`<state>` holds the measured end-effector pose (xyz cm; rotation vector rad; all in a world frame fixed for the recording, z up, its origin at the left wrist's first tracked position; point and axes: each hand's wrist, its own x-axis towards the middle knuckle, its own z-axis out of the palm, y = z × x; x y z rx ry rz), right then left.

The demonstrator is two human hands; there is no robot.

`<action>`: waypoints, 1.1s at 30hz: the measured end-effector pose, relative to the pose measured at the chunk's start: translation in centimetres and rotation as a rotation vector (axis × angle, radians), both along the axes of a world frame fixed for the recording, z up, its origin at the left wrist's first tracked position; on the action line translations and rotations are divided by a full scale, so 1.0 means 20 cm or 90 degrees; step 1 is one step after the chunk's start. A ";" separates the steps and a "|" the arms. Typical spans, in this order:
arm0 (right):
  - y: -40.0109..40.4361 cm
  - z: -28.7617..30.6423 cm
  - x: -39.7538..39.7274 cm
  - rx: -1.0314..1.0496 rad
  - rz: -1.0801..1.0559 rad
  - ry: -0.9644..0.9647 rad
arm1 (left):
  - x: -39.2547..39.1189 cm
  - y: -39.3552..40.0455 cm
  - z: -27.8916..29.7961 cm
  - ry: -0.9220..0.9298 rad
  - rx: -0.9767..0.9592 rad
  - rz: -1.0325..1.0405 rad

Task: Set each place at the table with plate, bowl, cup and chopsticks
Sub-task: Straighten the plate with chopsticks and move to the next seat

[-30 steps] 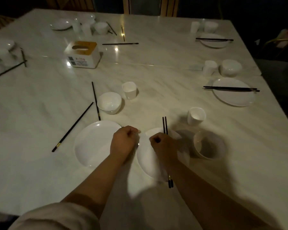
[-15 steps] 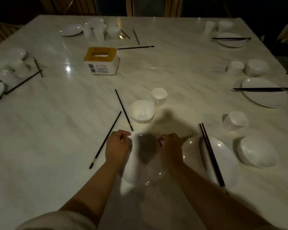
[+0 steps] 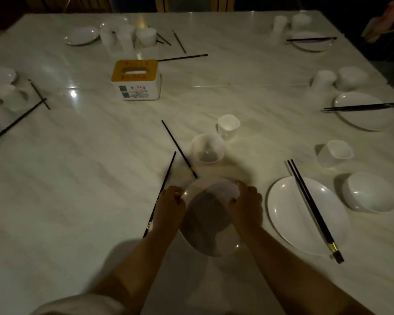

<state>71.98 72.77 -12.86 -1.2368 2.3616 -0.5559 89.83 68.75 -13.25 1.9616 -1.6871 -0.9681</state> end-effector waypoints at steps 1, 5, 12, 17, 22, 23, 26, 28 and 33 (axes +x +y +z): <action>0.01 0.00 0.00 0.005 -0.004 -0.005 | 0.00 0.01 0.00 -0.014 -0.002 0.015; 0.03 -0.03 0.00 -0.006 0.009 -0.041 | 0.01 0.06 0.01 -0.048 0.016 0.043; -0.02 0.06 0.22 -0.077 -0.044 -0.149 | 0.21 0.10 0.06 -0.017 -0.084 0.177; -0.08 0.11 0.50 -0.090 0.036 -0.277 | 0.53 0.01 0.13 -0.036 -0.129 0.257; -0.17 0.12 0.74 -0.061 0.092 -0.345 | 0.85 -0.09 0.14 -0.048 -0.111 0.275; -0.19 0.13 0.79 -0.061 0.080 -0.370 | 0.90 -0.11 0.14 -0.049 -0.108 0.276; -0.24 0.11 0.89 -0.035 0.073 -0.385 | 1.03 -0.17 0.12 -0.039 -0.085 0.277; -0.27 0.09 0.93 -0.014 0.072 -0.346 | 1.09 -0.20 0.10 -0.031 -0.060 0.276; -0.28 0.07 1.00 -0.032 0.042 -0.294 | 1.15 -0.27 0.04 -0.054 -0.033 0.214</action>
